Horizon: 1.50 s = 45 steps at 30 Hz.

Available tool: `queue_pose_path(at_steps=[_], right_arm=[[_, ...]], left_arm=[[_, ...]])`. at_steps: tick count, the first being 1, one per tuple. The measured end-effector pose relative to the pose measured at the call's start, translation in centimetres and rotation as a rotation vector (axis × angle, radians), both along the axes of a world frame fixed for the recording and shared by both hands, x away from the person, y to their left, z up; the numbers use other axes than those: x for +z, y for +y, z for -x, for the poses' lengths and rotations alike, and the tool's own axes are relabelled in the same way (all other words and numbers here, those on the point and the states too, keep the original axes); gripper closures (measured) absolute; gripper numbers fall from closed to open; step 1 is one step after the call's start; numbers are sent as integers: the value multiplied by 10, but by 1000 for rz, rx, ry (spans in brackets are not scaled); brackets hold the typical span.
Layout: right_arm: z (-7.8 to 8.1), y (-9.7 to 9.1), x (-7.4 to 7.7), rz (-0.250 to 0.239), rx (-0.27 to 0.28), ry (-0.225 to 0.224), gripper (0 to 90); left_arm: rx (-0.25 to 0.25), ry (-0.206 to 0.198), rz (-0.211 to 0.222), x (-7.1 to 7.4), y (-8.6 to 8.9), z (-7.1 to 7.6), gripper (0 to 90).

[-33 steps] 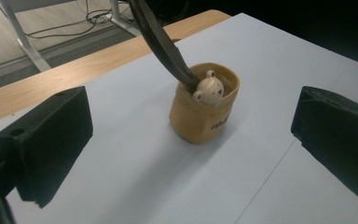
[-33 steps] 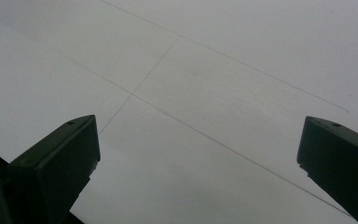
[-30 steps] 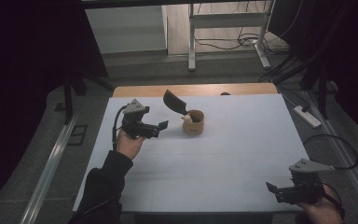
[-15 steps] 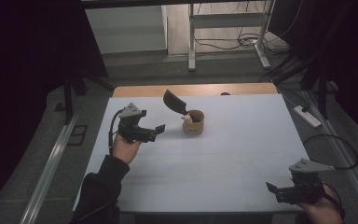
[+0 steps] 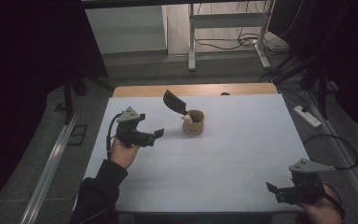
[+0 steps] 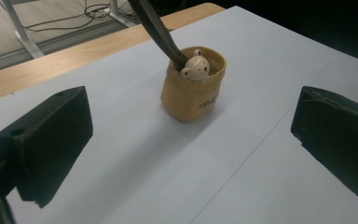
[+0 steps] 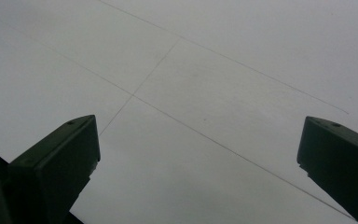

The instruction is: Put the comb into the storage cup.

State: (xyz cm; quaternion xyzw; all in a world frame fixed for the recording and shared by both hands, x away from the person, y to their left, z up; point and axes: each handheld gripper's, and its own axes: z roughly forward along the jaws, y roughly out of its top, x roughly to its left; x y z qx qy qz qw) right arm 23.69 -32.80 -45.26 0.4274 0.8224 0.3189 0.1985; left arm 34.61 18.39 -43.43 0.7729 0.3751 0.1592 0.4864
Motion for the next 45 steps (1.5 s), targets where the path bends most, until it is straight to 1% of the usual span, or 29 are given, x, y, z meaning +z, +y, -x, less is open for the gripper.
queue_pose_path(at_steps=[24, 40, 45], right_arm=[[0, 0, 0, 2, 1, -5, 0], [0, 1, 0, 3, 4, -6, 0], [1, 1, 0, 3, 5, -8, 0]], left_arm=[[-4, 26, 12, -5, 9, 27, 0], [4, 18, 1, -6, 13, 44, 0], [9, 21, 0, -8, 14, 51, 0]])
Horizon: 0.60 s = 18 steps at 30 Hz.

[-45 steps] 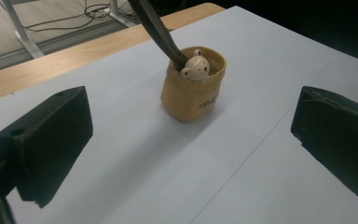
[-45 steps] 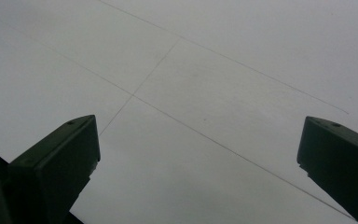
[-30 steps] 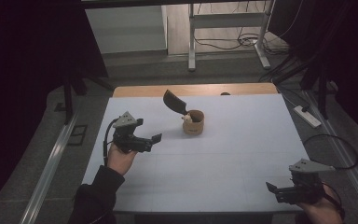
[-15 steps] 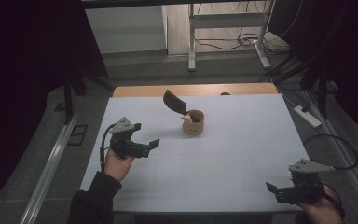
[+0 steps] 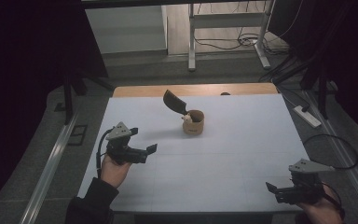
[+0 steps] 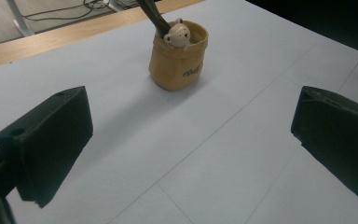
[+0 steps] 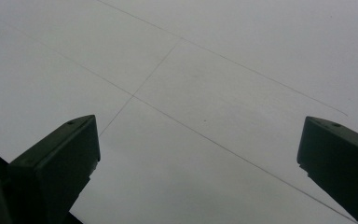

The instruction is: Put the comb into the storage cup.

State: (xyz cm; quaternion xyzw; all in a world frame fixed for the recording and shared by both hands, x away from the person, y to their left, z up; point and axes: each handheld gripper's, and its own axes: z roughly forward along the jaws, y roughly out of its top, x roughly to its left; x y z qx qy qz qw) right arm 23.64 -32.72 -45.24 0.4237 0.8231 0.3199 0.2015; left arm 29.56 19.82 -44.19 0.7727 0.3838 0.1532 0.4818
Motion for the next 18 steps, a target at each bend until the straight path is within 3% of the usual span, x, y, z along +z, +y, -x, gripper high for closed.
queue_pose_path(at_steps=[18], right_arm=[[0, 0, 0, 0, -2, -3, 0]], left_arm=[[22, -6, -21, -1, 6, 21, 0]])
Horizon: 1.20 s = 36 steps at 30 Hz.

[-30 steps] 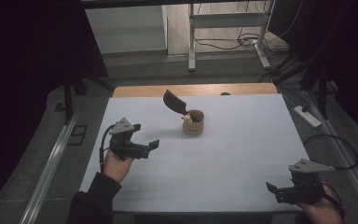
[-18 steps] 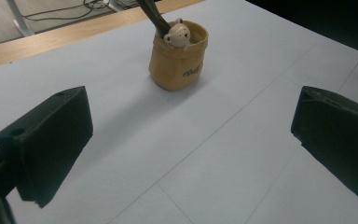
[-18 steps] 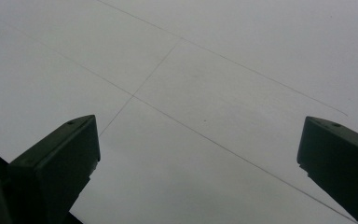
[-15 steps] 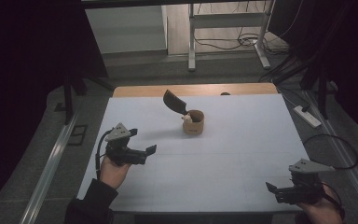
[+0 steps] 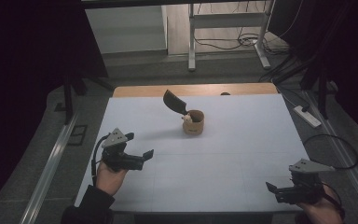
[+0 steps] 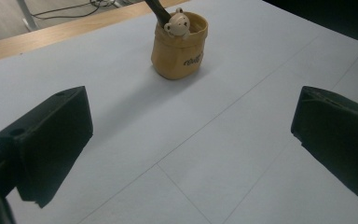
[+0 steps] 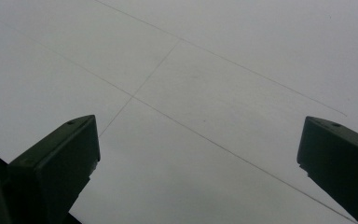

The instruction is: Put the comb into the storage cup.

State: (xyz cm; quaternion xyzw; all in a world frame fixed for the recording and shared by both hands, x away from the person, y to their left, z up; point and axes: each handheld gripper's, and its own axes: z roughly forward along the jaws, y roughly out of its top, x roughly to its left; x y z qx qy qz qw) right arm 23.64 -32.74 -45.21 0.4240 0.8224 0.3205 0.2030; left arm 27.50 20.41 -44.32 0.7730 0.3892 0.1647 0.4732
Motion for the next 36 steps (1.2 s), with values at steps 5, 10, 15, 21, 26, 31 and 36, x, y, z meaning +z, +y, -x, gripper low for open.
queue_pose_path(at_steps=[5, 10, 15, 21, 26, 31, 36], right_arm=[[0, 0, 0, 0, -1, 0, 0], [0, 0, 0, -1, -1, -1, 0], [0, 0, 0, 1, 0, 0, 0], [0, 0, 0, 0, -1, -1, 0], [-1, 0, 0, 0, -2, 0, 0], [-1, 0, 0, 0, -3, 0, 0], [-1, 0, 0, 1, -4, 0, 0]], left_arm=[[4, 5, -4, -1, 2, 4, 0], [8, 9, -11, -3, 5, 10, 0], [18, 13, -16, -5, 9, 16, 0], [39, 21, -24, -9, 16, 23, 0], [51, 28, -20, -11, 21, 30, 0], [58, 29, -20, -11, 23, 35, 0], [65, 32, -25, -13, 25, 41, 0]])
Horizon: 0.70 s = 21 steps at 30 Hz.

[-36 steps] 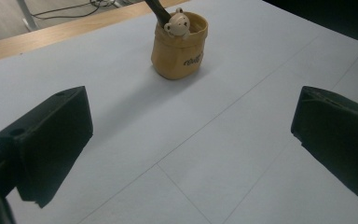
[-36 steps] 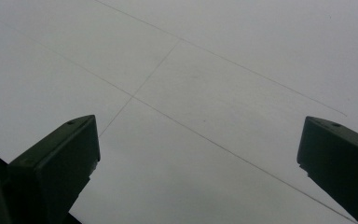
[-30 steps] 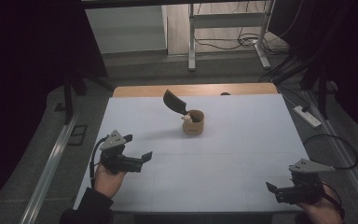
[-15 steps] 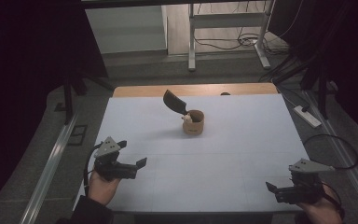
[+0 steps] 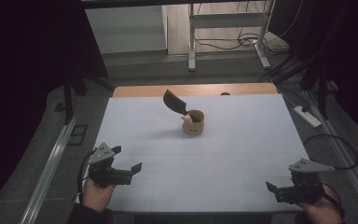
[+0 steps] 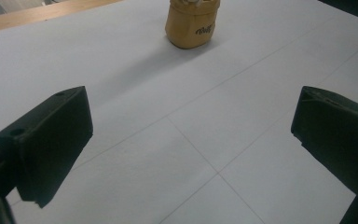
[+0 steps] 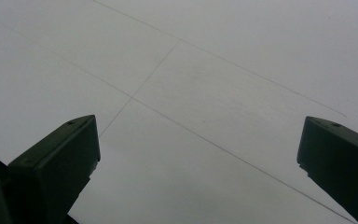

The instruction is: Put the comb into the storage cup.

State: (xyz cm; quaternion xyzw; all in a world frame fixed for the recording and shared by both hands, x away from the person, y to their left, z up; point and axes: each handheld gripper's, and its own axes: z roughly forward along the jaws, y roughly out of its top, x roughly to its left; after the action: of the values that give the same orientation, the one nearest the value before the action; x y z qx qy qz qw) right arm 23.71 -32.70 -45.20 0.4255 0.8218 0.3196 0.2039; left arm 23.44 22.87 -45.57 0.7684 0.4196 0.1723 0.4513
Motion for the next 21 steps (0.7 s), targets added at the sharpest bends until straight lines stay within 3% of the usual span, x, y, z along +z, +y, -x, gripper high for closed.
queue_pose_path(at_steps=[21], right_arm=[[0, 0, 0, -1, -5, -2, 0]], left_arm=[[40, 20, -12, -6, 12, 22, 0]])
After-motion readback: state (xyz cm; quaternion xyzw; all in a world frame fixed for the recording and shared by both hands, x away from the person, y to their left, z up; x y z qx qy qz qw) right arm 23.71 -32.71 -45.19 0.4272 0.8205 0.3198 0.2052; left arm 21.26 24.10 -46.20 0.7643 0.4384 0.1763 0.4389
